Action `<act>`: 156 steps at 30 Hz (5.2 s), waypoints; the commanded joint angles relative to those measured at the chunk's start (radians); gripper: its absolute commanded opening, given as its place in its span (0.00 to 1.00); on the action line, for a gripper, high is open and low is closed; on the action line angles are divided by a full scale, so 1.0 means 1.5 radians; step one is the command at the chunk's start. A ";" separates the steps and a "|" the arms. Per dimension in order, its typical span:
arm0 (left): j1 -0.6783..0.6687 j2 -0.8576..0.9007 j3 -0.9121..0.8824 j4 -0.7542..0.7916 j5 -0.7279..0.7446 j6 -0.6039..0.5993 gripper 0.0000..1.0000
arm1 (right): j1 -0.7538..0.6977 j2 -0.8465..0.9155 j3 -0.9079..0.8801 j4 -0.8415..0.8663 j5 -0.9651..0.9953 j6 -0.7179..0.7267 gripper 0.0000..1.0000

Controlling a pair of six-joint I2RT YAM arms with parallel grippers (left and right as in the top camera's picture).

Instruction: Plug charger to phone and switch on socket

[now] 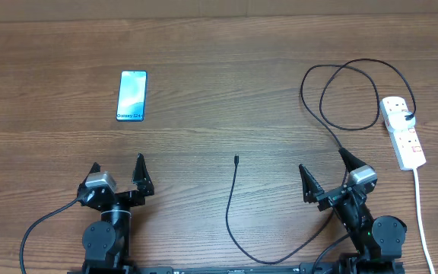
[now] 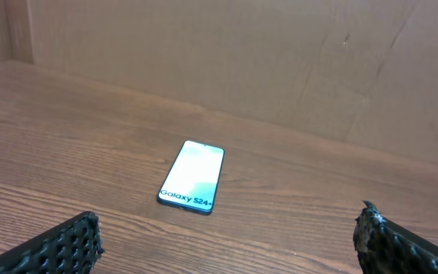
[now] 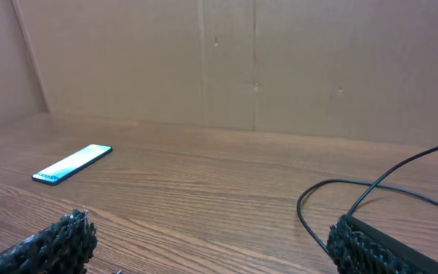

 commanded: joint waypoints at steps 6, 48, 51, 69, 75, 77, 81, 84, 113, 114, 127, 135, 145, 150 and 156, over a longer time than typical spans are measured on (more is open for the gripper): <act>0.000 -0.007 -0.002 -0.001 0.003 0.012 1.00 | -0.001 -0.006 -0.007 0.000 0.009 0.002 1.00; 0.000 -0.007 -0.002 -0.001 0.003 0.012 1.00 | -0.001 -0.006 -0.007 0.000 0.009 0.002 1.00; 0.000 -0.007 -0.002 -0.001 0.003 0.012 1.00 | -0.001 -0.006 -0.007 0.000 0.009 0.002 1.00; 0.000 -0.007 -0.002 -0.001 0.003 0.012 1.00 | -0.001 -0.006 -0.007 0.000 0.009 0.002 1.00; 0.000 -0.007 -0.002 -0.001 0.003 0.012 1.00 | -0.001 -0.006 -0.007 0.000 0.009 0.002 1.00; 0.000 -0.007 -0.002 -0.001 0.003 0.012 1.00 | -0.001 -0.006 -0.007 0.000 0.009 0.002 1.00; 0.000 -0.007 -0.002 -0.001 0.003 0.012 1.00 | -0.001 -0.006 -0.007 0.000 0.009 0.002 1.00; 0.000 -0.007 -0.002 -0.001 0.003 0.012 1.00 | -0.001 -0.006 -0.007 0.000 0.009 0.002 1.00; 0.000 -0.007 -0.002 -0.001 0.003 0.012 1.00 | -0.001 -0.006 -0.007 0.000 0.009 0.002 1.00; 0.000 -0.007 -0.002 0.000 0.003 0.012 1.00 | -0.001 -0.006 -0.007 0.000 0.009 0.002 1.00; 0.000 -0.007 0.043 0.091 0.179 -0.079 0.99 | -0.001 -0.006 -0.007 0.000 0.009 0.002 1.00; 0.000 0.042 0.226 0.011 0.202 -0.082 1.00 | -0.001 -0.006 -0.007 0.000 0.009 0.002 1.00; 0.000 0.348 0.593 -0.109 0.371 -0.009 1.00 | -0.001 -0.006 -0.007 0.000 0.009 0.002 1.00; 0.000 0.536 0.791 -0.242 0.475 0.021 1.00 | -0.001 -0.006 -0.007 0.000 0.009 0.002 1.00; 0.000 0.711 0.917 -0.403 0.519 0.030 1.00 | -0.001 -0.006 -0.007 0.000 0.009 0.002 1.00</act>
